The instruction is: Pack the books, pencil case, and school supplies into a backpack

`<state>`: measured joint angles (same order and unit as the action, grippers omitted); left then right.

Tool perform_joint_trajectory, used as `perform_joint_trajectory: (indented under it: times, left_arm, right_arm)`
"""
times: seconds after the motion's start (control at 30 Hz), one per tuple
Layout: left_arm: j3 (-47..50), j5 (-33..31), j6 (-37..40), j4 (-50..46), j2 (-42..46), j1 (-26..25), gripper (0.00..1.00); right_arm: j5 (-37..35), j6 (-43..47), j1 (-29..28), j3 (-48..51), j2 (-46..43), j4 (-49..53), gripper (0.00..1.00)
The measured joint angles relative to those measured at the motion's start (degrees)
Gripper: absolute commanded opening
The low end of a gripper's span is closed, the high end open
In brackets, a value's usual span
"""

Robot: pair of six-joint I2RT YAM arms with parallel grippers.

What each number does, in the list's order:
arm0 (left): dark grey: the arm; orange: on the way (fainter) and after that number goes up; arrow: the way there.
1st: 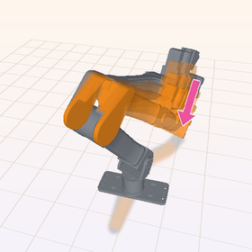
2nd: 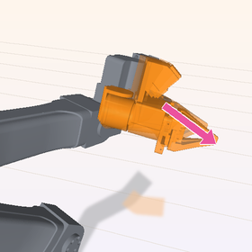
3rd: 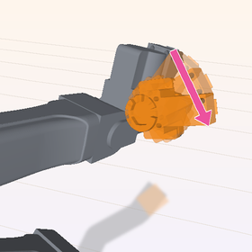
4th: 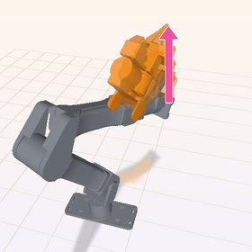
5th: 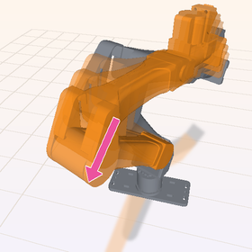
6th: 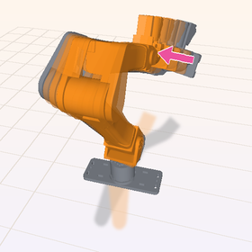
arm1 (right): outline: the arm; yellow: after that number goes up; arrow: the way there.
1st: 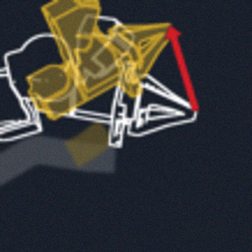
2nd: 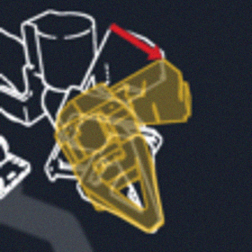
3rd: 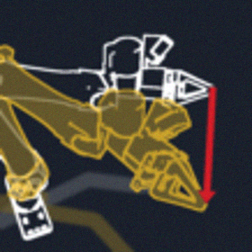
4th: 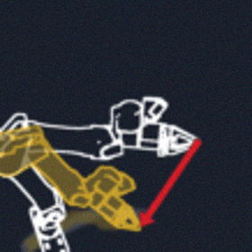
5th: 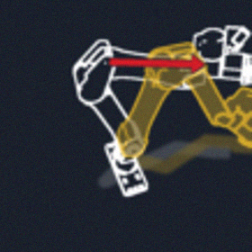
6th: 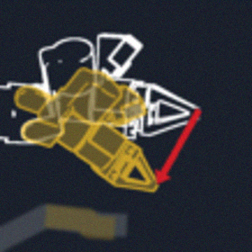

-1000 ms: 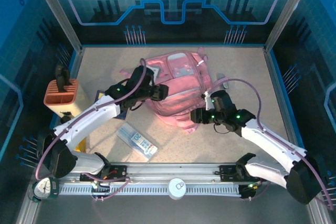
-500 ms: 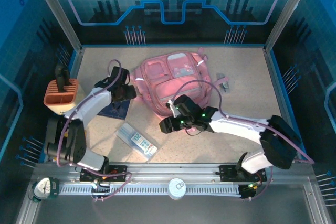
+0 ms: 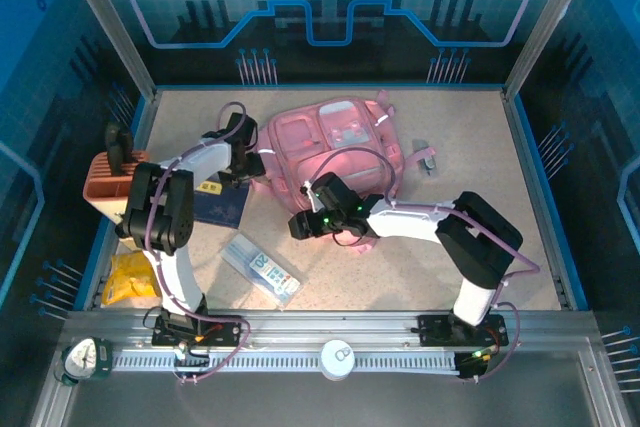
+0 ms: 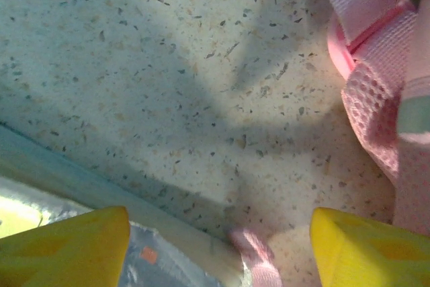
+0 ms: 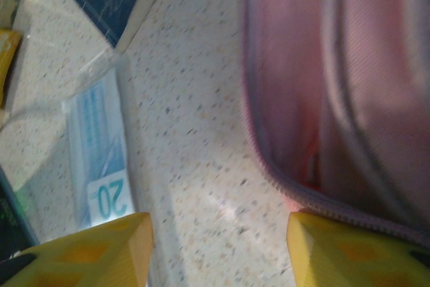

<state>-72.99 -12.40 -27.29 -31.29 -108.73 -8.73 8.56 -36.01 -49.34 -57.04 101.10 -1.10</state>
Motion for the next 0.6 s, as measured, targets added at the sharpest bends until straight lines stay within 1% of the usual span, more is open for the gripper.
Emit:
perform_joint_trajectory:
  times: [0.1,0.23,0.4,0.5,0.6]
  left_arm:
    - [0.0,0.9,0.5,-0.3,-0.6,0.0,0.65]
    - [0.2,1.9,0.7,-0.3,-1.0,-0.1,0.63]
    - [1.6,3.5,2.1,1.2,-0.8,-0.7,0.61]
    - [1.6,5.7,3.6,2.1,-0.8,-1.7,0.61]
    - [1.8,8.9,5.6,3.2,-0.4,-4.0,0.61]
  right_arm:
    - [-0.3,0.0,1.4,-0.4,1.1,-0.7,0.54]
    - [-0.3,-0.2,3.5,-1.0,2.0,-2.0,0.54]
    - [-2.2,0.1,6.3,-1.6,2.0,-2.4,0.53]
    - [-3.5,0.1,6.8,-1.8,2.0,-2.2,0.54]
    - [-4.1,0.0,7.1,-1.6,1.7,-1.9,0.54]
